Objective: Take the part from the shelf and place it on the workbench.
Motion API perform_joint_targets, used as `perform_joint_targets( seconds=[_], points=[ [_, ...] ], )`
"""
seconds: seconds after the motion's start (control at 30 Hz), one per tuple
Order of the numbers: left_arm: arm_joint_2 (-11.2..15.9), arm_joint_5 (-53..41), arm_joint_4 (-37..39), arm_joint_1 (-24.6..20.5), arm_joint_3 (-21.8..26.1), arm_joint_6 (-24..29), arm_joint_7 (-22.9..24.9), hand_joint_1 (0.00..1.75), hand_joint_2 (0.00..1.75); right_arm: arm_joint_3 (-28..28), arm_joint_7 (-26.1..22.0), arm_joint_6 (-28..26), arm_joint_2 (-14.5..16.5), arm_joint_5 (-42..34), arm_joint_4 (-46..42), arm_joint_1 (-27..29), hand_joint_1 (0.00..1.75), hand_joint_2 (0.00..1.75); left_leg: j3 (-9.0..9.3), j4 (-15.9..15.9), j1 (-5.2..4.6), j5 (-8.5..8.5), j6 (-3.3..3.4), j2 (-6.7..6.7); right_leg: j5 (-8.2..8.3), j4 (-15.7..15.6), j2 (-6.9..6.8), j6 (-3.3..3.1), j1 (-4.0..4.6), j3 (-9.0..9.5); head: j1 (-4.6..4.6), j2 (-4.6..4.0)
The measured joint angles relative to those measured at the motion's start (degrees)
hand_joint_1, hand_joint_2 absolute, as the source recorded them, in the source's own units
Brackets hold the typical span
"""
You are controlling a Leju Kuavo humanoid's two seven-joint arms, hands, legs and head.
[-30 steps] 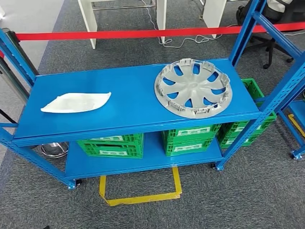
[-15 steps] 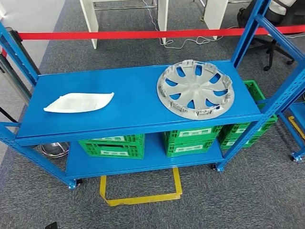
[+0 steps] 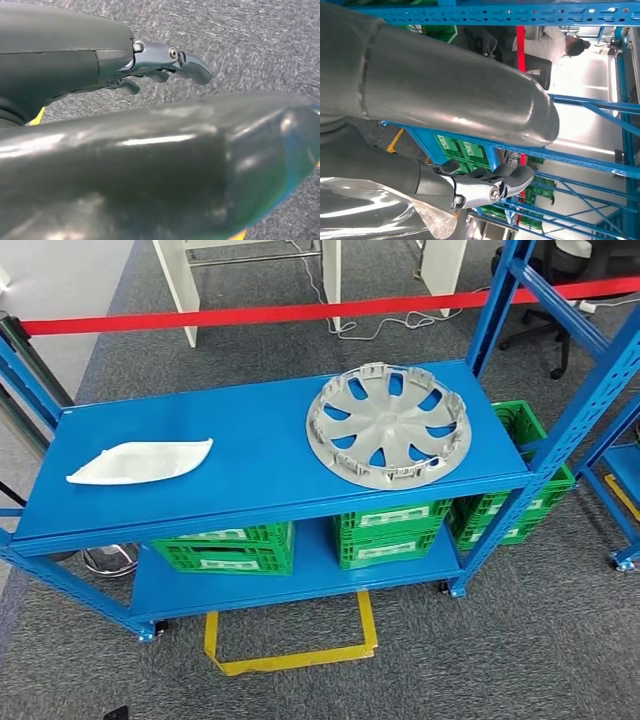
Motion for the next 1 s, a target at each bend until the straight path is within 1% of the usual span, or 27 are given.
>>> perform_joint_targets(
  seconds=[0.03, 0.07, 0.1, 0.17, 0.2, 0.23, 0.27, 0.3, 0.33, 0.37, 0.4, 0.43, 0.47, 0.5, 0.53, 0.57, 0.6, 0.63, 0.7, 0.73, 0.77, 0.8, 0.87, 0.9, 0.93, 0.97, 1.0],
  points=[
    [0.0, 0.0, 0.0, 0.0, 0.0, 0.0, 0.0, 0.00, 0.00, 0.1, 0.0, 0.0, 0.0, 0.0, -0.1, 0.0, 0.00, 0.00, 1.46, -3.6, -0.16, 1.66, 0.36, -0.04, -0.11, 0.0, 0.05, 0.11, 0.12, 0.08, 0.02, 0.00],
    [0.1, 0.0, 0.0, -0.1, 0.0, 0.0, 0.0, 0.00, 0.00, 0.1, 0.0, 0.0, 0.0, 0.0, -0.1, 0.0, 0.00, 0.00, 2.56, -6.4, -0.31, 2.55, 0.62, -0.06, -0.16, 0.1, 0.09, 0.30, 0.20, 0.03, 0.02, 0.00],
    [0.1, 0.0, 0.0, -0.1, 0.0, 0.0, 0.0, 0.00, 0.00, 0.2, 0.0, 0.0, 0.0, 0.0, -0.2, 0.0, 0.00, 0.00, 3.06, -7.9, -0.44, 2.71, 0.78, -0.09, -0.15, 0.1, 0.11, 0.54, 0.26, -0.10, 0.05, 0.00],
    [0.1, 0.0, 0.0, -0.1, 0.0, 0.0, 0.0, 0.00, 0.00, 0.3, 0.0, 0.0, 0.0, 0.0, -0.3, 0.0, 0.00, 0.00, 3.16, -8.6, -0.50, 2.49, 0.92, -0.09, 0.01, -0.2, 0.10, 1.16, 0.30, -0.17, 0.08, 0.00],
    [0.1, 0.0, 0.0, 0.0, 0.0, 0.0, 0.0, 0.00, 0.00, 0.4, 0.1, 0.0, 0.0, 0.0, -0.4, 0.0, 0.00, 0.00, 3.22, -8.9, -0.38, 2.66, 1.12, -0.07, -0.16, -0.1, 0.10, 1.46, 0.27, -0.27, 0.10, 0.00],
    [0.1, 0.0, 0.0, 0.0, 0.0, 0.0, 0.0, 0.00, 0.00, 0.4, 0.0, 0.0, 0.0, 0.0, -0.5, 0.0, 0.00, 0.00, 3.32, -9.2, -0.25, 2.84, 1.39, -0.03, -0.82, 0.6, 0.08, 1.72, 0.28, -0.65, 0.17, 0.00],
    [0.1, 0.0, 0.0, -0.1, 0.0, 0.0, 0.0, 0.00, 0.00, 0.4, 0.1, 0.0, 0.0, 0.0, -0.6, 0.0, 0.00, 0.00, 3.40, -9.5, -0.10, 3.03, 1.64, 0.01, -2.10, 2.5, 0.06, 1.96, 0.30, -1.57, 0.31, 0.00],
    [0.1, 0.0, 0.0, -0.1, 0.0, 0.0, 0.0, 0.00, 0.00, 0.4, 0.1, 0.0, 0.0, 0.0, -0.6, 0.1, 0.00, 0.00, 3.44, -9.7, -0.05, 3.13, 1.80, 0.05, -3.85, 5.6, 0.04, 2.12, 0.27, -3.09, 0.41, 0.00],
    [0.1, 0.0, 0.0, -0.1, 0.0, 0.0, 0.0, 0.00, 0.00, 0.4, 0.1, 0.0, 0.0, 0.0, -0.6, 0.1, 0.00, 0.00, 3.40, -9.7, -0.09, 3.14, 1.88, 0.08, -5.69, 9.5, 0.01, 2.25, 0.29, -4.92, 0.53, 0.00],
    [0.1, 0.0, 0.0, -0.1, 0.0, 0.0, 0.0, 0.00, 0.00, 0.5, 0.1, 0.0, 0.0, 0.0, -0.6, 0.1, 0.00, 0.00, 3.38, -9.6, -0.12, 3.13, 1.90, 0.11, -7.00, 13.1, 0.01, 2.36, 0.28, -6.66, 0.57, 0.01],
    [0.0, 0.0, 0.0, 0.0, 0.0, 0.0, 0.0, 0.00, 0.00, 0.5, 0.1, 0.0, 0.0, 0.0, -0.6, 0.1, 0.00, 0.00, 3.41, -9.6, -0.15, 3.11, 1.91, 0.14, -7.28, 15.2, 0.01, 2.43, 0.28, -7.72, 0.57, 0.01],
    [0.0, 0.0, 0.0, 0.0, 0.0, 0.0, 0.0, 0.00, 0.00, 0.5, 0.1, 0.0, 0.0, 0.0, -0.6, 0.1, 0.00, 0.00, 3.47, -9.6, -0.14, 3.09, 1.92, 0.15, -6.43, 15.1, 0.00, 2.46, 0.28, -7.80, 0.59, 0.01],
    [0.0, 0.0, 0.0, 0.0, 0.0, 0.0, 0.0, 0.00, 0.00, 0.5, 0.1, 0.0, 0.0, 0.0, -0.6, 0.2, 0.00, 0.00, 3.57, -9.6, -0.12, 3.04, 1.89, 0.13, -4.57, 12.7, -0.04, 2.45, 0.25, -6.72, 0.59, 0.01],
    [0.0, 0.0, 0.0, 0.0, 0.0, 0.0, 0.0, 0.00, 0.00, 0.5, 0.1, 0.0, 0.0, 0.0, -0.6, 0.2, 0.00, 0.00, 3.69, -9.5, -0.09, 2.95, 1.80, 0.11, -2.33, 8.7, -0.11, 2.41, 0.21, -4.84, 0.60, 0.00],
    [0.0, 0.0, 0.0, -0.1, 0.0, -0.1, 0.0, 0.00, 0.00, 0.5, 0.1, 0.0, 0.0, 0.0, -0.6, 0.1, 0.00, 0.00, 3.75, -9.4, -0.19, 2.81, 1.61, 0.08, -0.84, 4.8, -0.18, 2.34, 0.24, -2.95, 0.61, 0.00],
    [0.0, 0.0, 0.0, -0.1, 0.0, -0.1, 0.0, 0.00, 0.00, 0.6, 0.1, 0.0, 0.0, 0.0, -0.6, 0.1, 0.00, 0.00, 3.73, -9.2, -0.29, 2.70, 1.38, 0.04, 0.09, 1.7, -0.21, 2.12, 0.27, -1.41, 0.56, 0.00],
    [0.0, 0.0, 0.0, -0.1, 0.0, -0.1, 0.0, 0.00, 0.00, 0.6, 0.1, 0.0, 0.0, 0.0, -0.6, 0.1, 0.00, 0.00, 3.68, -9.1, -0.40, 2.66, 1.10, 0.02, 0.34, 0.1, -0.20, 1.86, 0.34, -0.57, 0.55, 0.00],
    [0.0, 0.0, 0.0, -0.1, 0.0, -0.1, 0.0, 0.00, 0.00, 0.6, 0.1, 0.0, 0.0, 0.0, -0.6, 0.1, 0.00, 0.00, 3.61, -9.1, -0.47, 2.70, 0.81, 0.00, 0.16, -0.2, -0.15, 1.55, 0.46, -0.33, 0.51, 0.00],
    [0.0, -0.2, 0.0, -0.1, 0.0, -0.1, 0.0, 0.00, 0.00, 0.6, 0.0, 0.1, 0.0, 0.2, -0.6, 0.2, 0.00, 0.00, 3.61, -9.0, -0.35, 2.68, 0.30, -0.02, 0.46, -0.4, -0.10, 0.81, 0.42, -0.24, 0.53, 0.00],
    [0.0, -0.7, 0.0, -0.1, 0.0, -0.3, 0.0, 0.00, 0.00, 0.7, -0.6, 0.5, 0.0, 0.9, -0.7, 0.2, 0.00, 0.00, 3.43, -8.5, -0.29, 2.18, 0.02, -0.04, 0.55, -0.5, -0.11, 0.47, 0.33, -0.20, 0.45, 0.00],
    [0.1, -1.5, 0.0, -0.1, -0.2, -0.7, 0.1, 0.00, 0.00, 1.0, -1.5, 1.0, -0.1, 2.2, -0.7, 0.3, 0.00, 0.00, 2.82, -6.9, -0.23, 1.09, -0.26, -0.05, 0.60, -0.6, -0.16, 0.15, 0.21, -0.15, 0.37, 0.00],
    [0.2, -2.5, 0.0, -0.2, -0.4, -1.2, 0.2, 0.00, 0.00, 1.5, -2.7, 1.7, -0.2, 3.9, -0.8, 0.4, 0.00, 0.00, 1.63, -4.2, -0.16, -0.55, -0.53, -0.06, 0.58, -0.6, -0.20, -0.10, 0.15, -0.11, 0.27, 0.00],
    [0.4, -4.1, 0.1, -0.2, -1.2, -2.1, 0.6, 0.00, 0.00, 3.1, -4.7, 2.7, -0.5, 6.9, -0.8, 0.6, 0.00, 0.00, -1.75, 3.4, -0.05, -3.92, -0.88, -0.06, 0.48, -0.6, -0.24, -0.38, 0.22, -0.11, 0.18, 0.00],
    [0.6, -4.5, 0.2, -0.2, -1.4, -2.3, 0.8, 0.00, 0.00, 3.8, -5.1, 2.8, -0.6, 7.7, -0.8, 0.7, 0.00, 0.00, -3.01, 6.1, -0.03, -4.62, -0.93, -0.06, 0.42, -0.6, -0.24, -0.46, 0.27, -0.06, 0.19, 0.00],
    [0.6, -4.6, 0.2, -0.2, -1.7, -2.4, 0.9, 0.00, 0.00, 4.3, -5.2, 2.9, -0.7, 8.0, -0.8, 0.7, 0.00, 0.00, -3.38, 6.8, -0.04, -4.17, -0.88, -0.06, 0.37, -0.6, -0.21, -0.50, 0.33, 0.02, 0.18, 0.00],
    [0.7, -4.8, 0.2, -0.2, -1.8, -2.5, 1.0, 0.00, 0.00, 4.7, -5.2, 2.8, -0.8, 8.2, -0.8, 0.8, 0.00, 0.00, -2.72, 5.3, -0.06, -2.68, -0.68, -0.06, 0.29, -0.6, -0.17, -0.50, 0.38, 0.16, 0.18, 0.00],
    [0.8, -4.9, 0.2, -0.2, -2.0, -2.5, 1.0, 0.00, 0.00, 4.9, -5.2, 2.8, -0.9, 8.4, -0.8, 0.9, 0.00, 0.00, -1.20, 1.9, -0.13, -0.56, -0.32, -0.06, 0.20, -0.6, -0.14, -0.49, 0.43, 0.33, 0.18, 0.00]
  ],
)
